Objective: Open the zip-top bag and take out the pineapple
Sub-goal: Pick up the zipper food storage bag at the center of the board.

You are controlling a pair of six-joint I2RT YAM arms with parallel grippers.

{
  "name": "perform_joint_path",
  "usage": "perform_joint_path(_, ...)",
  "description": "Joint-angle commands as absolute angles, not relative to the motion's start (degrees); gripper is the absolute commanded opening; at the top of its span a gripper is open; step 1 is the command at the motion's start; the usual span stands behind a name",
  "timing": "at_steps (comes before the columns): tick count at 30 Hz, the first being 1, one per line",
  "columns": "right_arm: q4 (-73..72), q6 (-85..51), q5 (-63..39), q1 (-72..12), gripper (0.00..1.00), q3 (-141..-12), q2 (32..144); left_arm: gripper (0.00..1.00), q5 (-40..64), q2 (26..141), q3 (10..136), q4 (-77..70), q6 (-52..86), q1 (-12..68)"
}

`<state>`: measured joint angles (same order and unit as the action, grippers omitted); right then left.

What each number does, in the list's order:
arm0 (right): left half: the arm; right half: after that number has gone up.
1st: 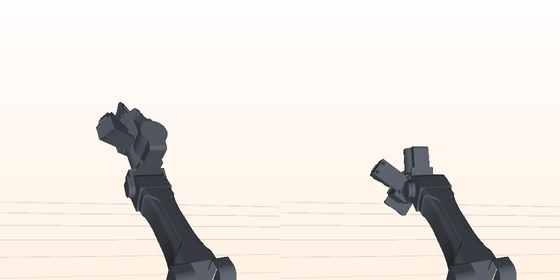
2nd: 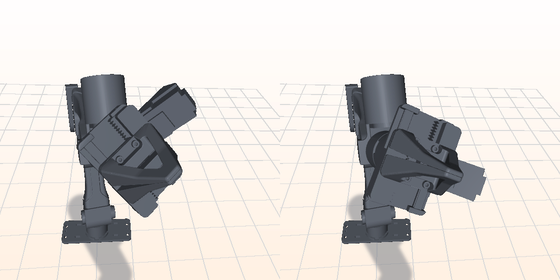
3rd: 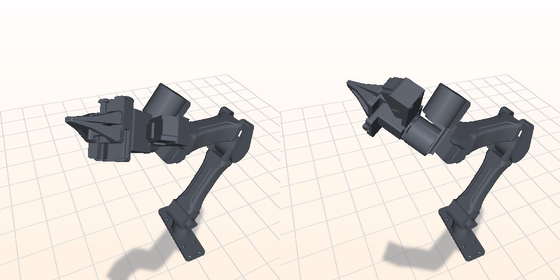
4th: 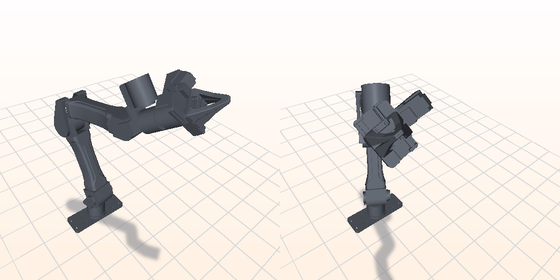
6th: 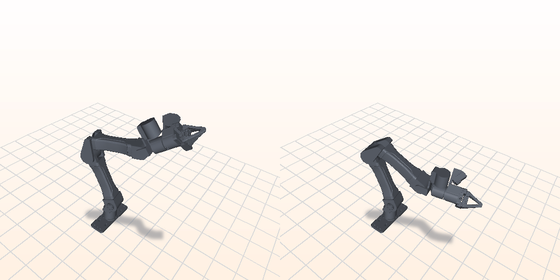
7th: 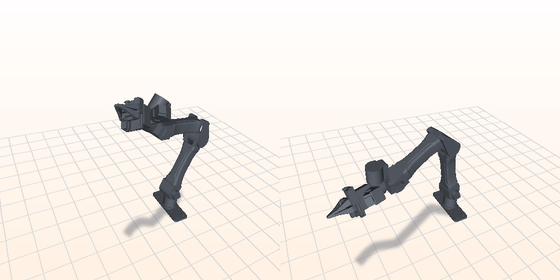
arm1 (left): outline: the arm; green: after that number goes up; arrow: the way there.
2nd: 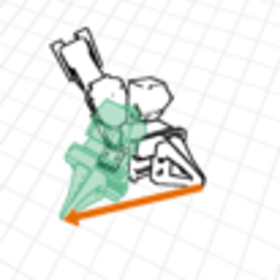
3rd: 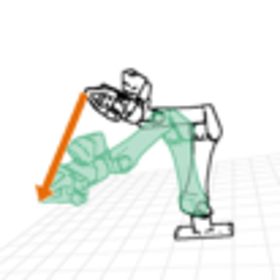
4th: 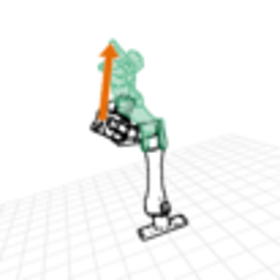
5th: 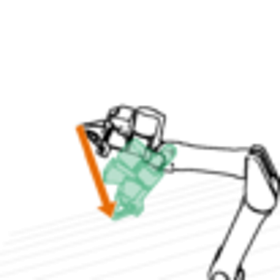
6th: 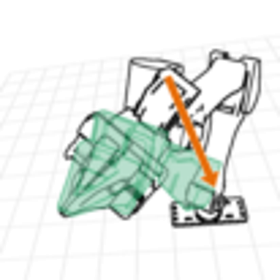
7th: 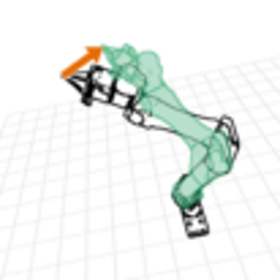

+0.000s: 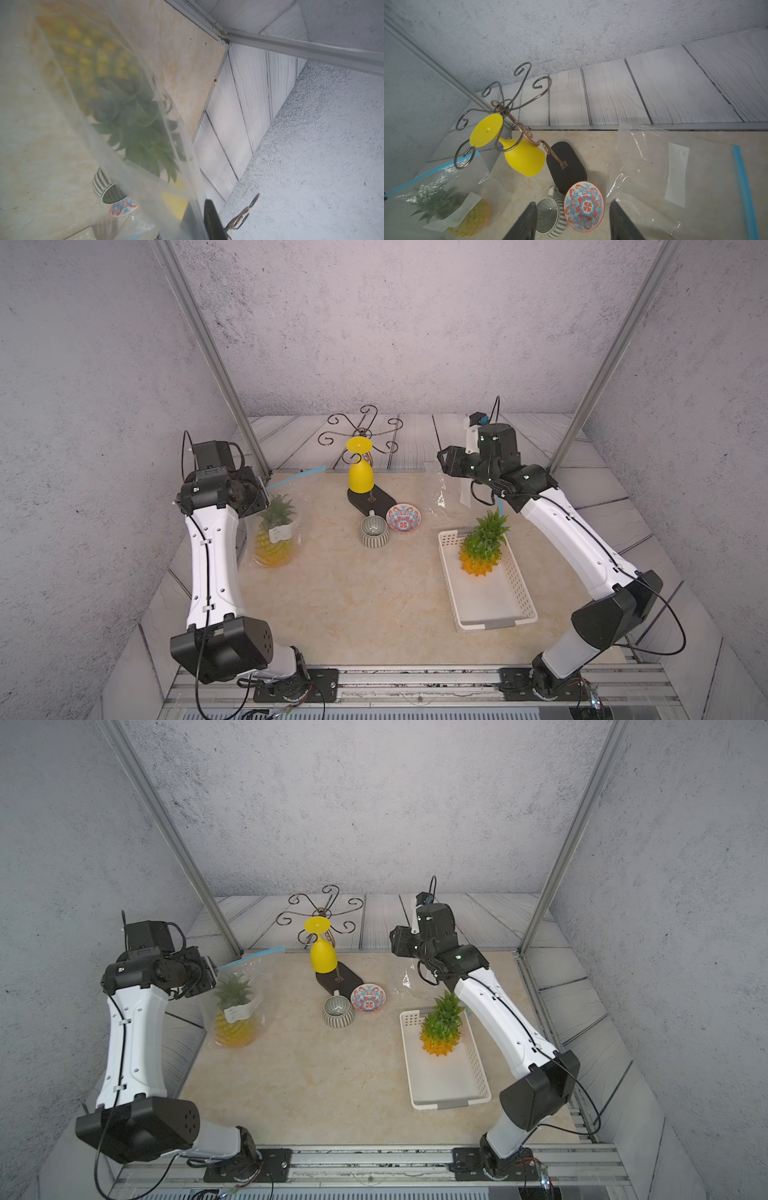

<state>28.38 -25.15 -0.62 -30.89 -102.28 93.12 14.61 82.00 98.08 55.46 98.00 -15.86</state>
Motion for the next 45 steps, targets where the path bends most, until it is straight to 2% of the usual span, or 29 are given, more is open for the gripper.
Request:
perform_joint_path(1,25.02,-17.41,-6.95,-33.11,0.58,-100.43,88.79,0.0,21.38,79.58,100.33,55.68,91.77,-15.97)
perform_joint_path(6,18.18,-5.86,-30.47,-36.96,0.73,-96.54,86.75,0.0,25.93,77.69,102.83,60.65,88.17,-12.36)
perform_joint_path(10,19.2,2.57,-34.05,-40.67,0.83,-96.83,87.62,0.0,28.48,74.7,98.99,60.31,87.11,-6.28)
perform_joint_path(13,19.38,5.35,-35.85,-41.02,0.84,-99.09,90.18,0.0,27.43,72.98,98.79,61.89,85.32,-2.41)
perform_joint_path(20,26.48,10.09,-34.08,-43.57,0.87,-107.42,97.34,0.0,25.99,70.44,98.56,64.1,84.23,5.29)
perform_joint_path(26,34.62,11.0,-26.77,-50.63,0.87,-100.77,94.35,0.0,22.78,69.84,94.98,59.86,87.71,14.54)
perform_joint_path(30,30.67,9.88,-18.89,-51.24,0.87,-90.31,89.31,0.0,22.36,68.56,91.02,56.38,90.92,18.26)
perform_joint_path(36,29.39,11.71,-12.87,-51.24,0.83,-87.83,89.33,0.0,22.91,68.81,91.83,56.68,91.06,20.03)
perform_joint_path(42,19.32,15.82,-12.12,-51.18,0.9,-81.05,81.93,0.0,23.12,69.4,91.67,56.22,91.01,20.5)
perform_joint_path(45,22.01,18.59,-11.89,-50.57,0.92,-82.14,83.8,0.0,23.03,69.51,91.65,55.9,90.98,20.57)
